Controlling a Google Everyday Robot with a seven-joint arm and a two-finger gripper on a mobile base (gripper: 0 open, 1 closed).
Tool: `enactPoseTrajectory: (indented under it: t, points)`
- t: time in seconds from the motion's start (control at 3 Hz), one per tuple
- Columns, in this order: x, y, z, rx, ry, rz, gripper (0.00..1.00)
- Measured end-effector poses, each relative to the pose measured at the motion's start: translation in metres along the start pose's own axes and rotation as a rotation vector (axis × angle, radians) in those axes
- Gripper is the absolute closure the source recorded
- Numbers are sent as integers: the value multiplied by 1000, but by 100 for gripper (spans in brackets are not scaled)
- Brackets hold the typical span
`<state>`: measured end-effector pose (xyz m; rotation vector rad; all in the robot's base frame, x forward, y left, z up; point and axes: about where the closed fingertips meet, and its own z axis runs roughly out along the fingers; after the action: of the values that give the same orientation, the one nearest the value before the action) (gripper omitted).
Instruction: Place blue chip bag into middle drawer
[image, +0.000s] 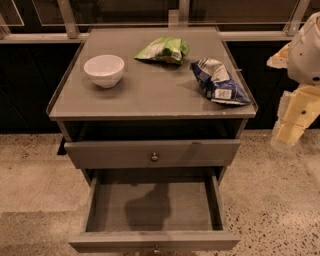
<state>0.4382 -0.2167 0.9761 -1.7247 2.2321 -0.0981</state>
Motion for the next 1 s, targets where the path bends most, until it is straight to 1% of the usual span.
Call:
enactPoseTrajectory:
  t: [0.33,0.67,1.0]
  points:
    - [2,-8,-4,16,-14,8,0]
    - [6,-40,-5,47,-55,14,0]
    - [7,-85,0,82,-109,17,0]
